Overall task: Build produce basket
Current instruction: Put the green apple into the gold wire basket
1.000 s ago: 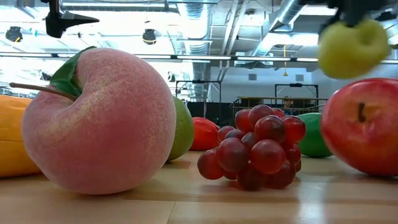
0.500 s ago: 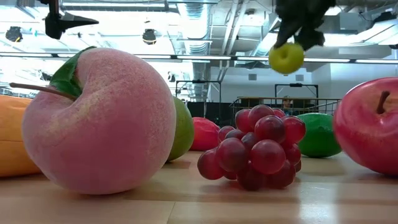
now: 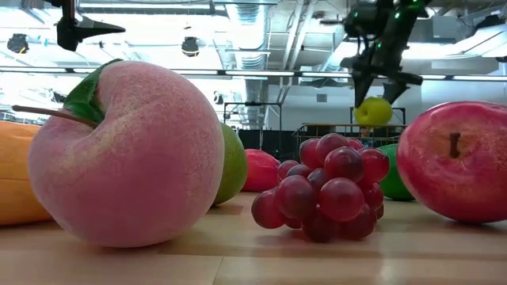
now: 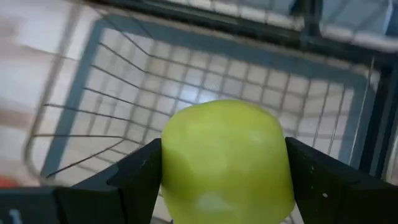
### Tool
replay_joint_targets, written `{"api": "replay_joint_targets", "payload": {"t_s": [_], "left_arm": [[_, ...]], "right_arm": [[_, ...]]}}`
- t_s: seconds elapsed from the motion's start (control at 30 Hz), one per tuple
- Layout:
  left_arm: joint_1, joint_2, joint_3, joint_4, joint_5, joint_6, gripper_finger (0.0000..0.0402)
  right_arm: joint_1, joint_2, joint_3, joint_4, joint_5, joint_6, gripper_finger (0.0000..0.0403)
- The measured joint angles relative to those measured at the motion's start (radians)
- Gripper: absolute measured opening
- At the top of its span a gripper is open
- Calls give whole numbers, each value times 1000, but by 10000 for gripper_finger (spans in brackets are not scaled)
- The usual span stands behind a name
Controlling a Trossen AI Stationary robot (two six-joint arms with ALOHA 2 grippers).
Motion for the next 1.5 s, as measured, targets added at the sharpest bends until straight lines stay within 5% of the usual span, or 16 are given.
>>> {"api": "replay_joint_targets", "payload": {"t_s": [0.77,1.5], "left_arm": [[0,0,0,-21,-8,0,385],[0,0,0,-41,-5,-3,385]], "right_arm": [[-12,329,0,-22,2,183,307],[-70,358,0,-98,25,154,307]]}}
